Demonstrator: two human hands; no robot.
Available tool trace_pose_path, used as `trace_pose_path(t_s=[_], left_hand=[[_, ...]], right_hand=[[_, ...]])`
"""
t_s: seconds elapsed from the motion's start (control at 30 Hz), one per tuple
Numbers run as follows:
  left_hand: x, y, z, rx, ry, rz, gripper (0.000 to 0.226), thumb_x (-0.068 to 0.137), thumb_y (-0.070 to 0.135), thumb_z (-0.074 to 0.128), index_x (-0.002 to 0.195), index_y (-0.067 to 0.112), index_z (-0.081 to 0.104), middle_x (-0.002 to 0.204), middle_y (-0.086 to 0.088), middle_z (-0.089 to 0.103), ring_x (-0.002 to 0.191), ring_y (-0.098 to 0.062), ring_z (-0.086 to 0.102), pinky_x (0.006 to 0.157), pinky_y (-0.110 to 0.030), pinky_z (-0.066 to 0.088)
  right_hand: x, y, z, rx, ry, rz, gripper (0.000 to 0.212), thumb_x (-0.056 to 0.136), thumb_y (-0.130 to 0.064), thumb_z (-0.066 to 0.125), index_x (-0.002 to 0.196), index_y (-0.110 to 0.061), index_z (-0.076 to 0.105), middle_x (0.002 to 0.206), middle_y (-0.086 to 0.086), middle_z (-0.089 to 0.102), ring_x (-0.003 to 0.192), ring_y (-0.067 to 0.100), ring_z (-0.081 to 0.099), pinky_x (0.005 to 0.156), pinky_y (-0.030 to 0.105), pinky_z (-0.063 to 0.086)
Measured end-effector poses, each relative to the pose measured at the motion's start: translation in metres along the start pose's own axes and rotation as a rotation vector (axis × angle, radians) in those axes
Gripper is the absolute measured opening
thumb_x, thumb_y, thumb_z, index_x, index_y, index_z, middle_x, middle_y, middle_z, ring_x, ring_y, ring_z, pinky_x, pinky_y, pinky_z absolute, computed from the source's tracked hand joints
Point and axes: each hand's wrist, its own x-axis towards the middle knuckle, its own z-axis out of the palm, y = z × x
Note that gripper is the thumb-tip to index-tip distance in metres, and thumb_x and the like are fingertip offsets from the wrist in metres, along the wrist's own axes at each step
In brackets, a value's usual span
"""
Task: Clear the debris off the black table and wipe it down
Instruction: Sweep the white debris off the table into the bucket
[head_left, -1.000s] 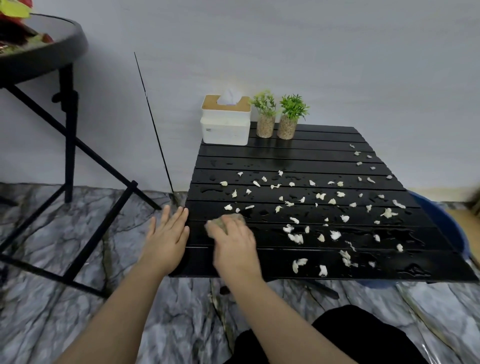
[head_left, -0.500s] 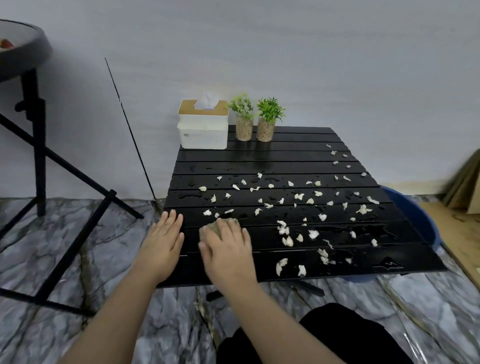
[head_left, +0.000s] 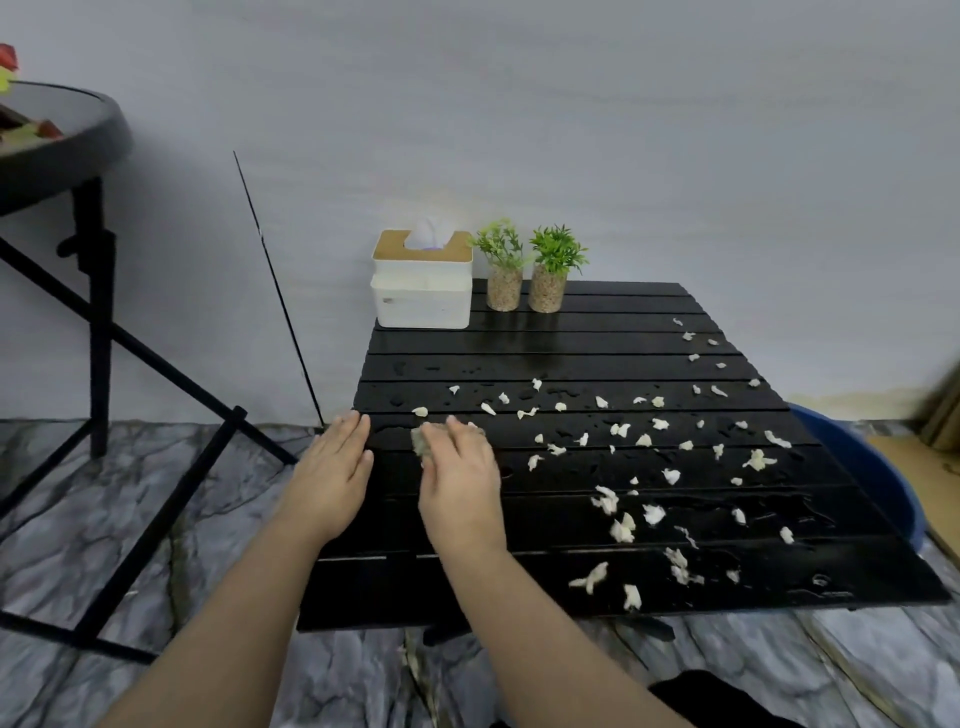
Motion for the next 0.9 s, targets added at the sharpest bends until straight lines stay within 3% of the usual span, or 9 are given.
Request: trace_pose_path(t_s=[0.1,0.2,0.37,0.43,0.5,0.57,0.7,0.8,0.9], left_hand=[[0.011,-0.001,0.007,-0.022,-0.068,-0.004,0.049,0.097,0.019,0.035,0.144,0.015,0.022,0.156,-0.002,0.012,0.144,-0.014,0.005,0.118,-0.032,0.004],[0.012,-0.006,0.015,-0.031,-0.035,0.004,0.048,0.097,0.021,0.034,0.144,0.016,0.022,0.156,0.000,0.012,0.144,-0.013,0.004,0.117,-0.031,0.004],[0.013,-0.010,0.018,0.048,-0.029,0.011,0.048,0.098,0.026,0.029,0.144,0.018,0.019,0.156,0.002,0.010,0.144,-0.012,0.003,0.117,-0.030,0.002],[0.012,-0.009,0.019,0.062,-0.021,0.012,0.048,0.098,0.026,0.028,0.144,0.018,0.019,0.156,0.002,0.010,0.144,-0.012,0.003,0.117,-0.029,0.002],[0.012,-0.009,0.020,0.055,-0.007,0.015,0.048,0.098,0.026,0.029,0.144,0.018,0.020,0.156,0.003,0.012,0.144,-0.012,0.004,0.116,-0.029,0.004],[0.012,-0.008,0.020,0.039,0.007,0.018,0.048,0.098,0.025,0.030,0.144,0.018,0.022,0.156,0.002,0.013,0.144,-0.013,0.006,0.115,-0.028,0.004],[0.011,-0.009,0.020,0.031,0.005,0.015,0.048,0.097,0.025,0.032,0.144,0.017,0.022,0.155,0.002,0.014,0.144,-0.012,0.006,0.115,-0.026,0.004],[0.011,-0.006,0.018,0.014,0.010,0.014,0.048,0.097,0.025,0.032,0.144,0.018,0.022,0.155,0.003,0.014,0.143,-0.010,0.005,0.114,-0.025,0.003],[0.008,-0.005,0.018,0.022,-0.011,0.012,0.049,0.098,0.026,0.030,0.144,0.018,0.019,0.156,0.003,0.011,0.143,-0.010,0.003,0.115,-0.026,0.002]], right_hand=[[0.012,-0.003,0.023,-0.079,-0.122,-0.065,0.044,0.089,-0.009,0.045,0.131,-0.024,0.049,0.144,0.010,0.041,0.135,0.027,0.030,0.111,0.044,0.022],[0.012,0.016,0.020,-0.188,-0.175,-0.115,0.045,0.083,-0.007,0.049,0.124,-0.023,0.055,0.140,0.012,0.044,0.133,0.032,0.031,0.108,0.049,0.023],[0.014,0.080,-0.034,-0.360,0.017,0.162,0.044,0.081,-0.003,0.051,0.119,-0.021,0.061,0.133,0.015,0.051,0.124,0.035,0.041,0.100,0.047,0.031],[0.016,0.090,-0.050,-0.300,0.110,0.257,0.040,0.083,0.000,0.050,0.116,-0.017,0.063,0.132,0.018,0.052,0.123,0.036,0.042,0.100,0.046,0.032],[0.016,0.077,-0.046,-0.194,0.197,0.220,0.037,0.081,0.002,0.052,0.113,-0.013,0.065,0.127,0.021,0.055,0.119,0.039,0.046,0.099,0.046,0.036],[0.016,0.049,-0.025,-0.151,0.107,0.123,0.042,0.079,-0.002,0.051,0.117,-0.016,0.062,0.130,0.021,0.053,0.120,0.038,0.045,0.100,0.044,0.036],[0.009,0.014,0.021,-0.229,-0.164,0.001,0.039,0.086,-0.020,0.050,0.125,-0.024,0.052,0.145,0.012,0.038,0.135,0.031,0.028,0.111,0.051,0.018],[0.014,0.041,0.003,-0.307,-0.168,0.019,0.036,0.089,-0.038,0.046,0.124,-0.030,0.049,0.147,0.006,0.036,0.138,0.027,0.020,0.112,0.050,0.017],[0.017,0.078,-0.033,-0.317,-0.091,0.086,0.032,0.091,-0.028,0.047,0.122,-0.025,0.055,0.141,0.008,0.044,0.133,0.027,0.030,0.108,0.039,0.028]])
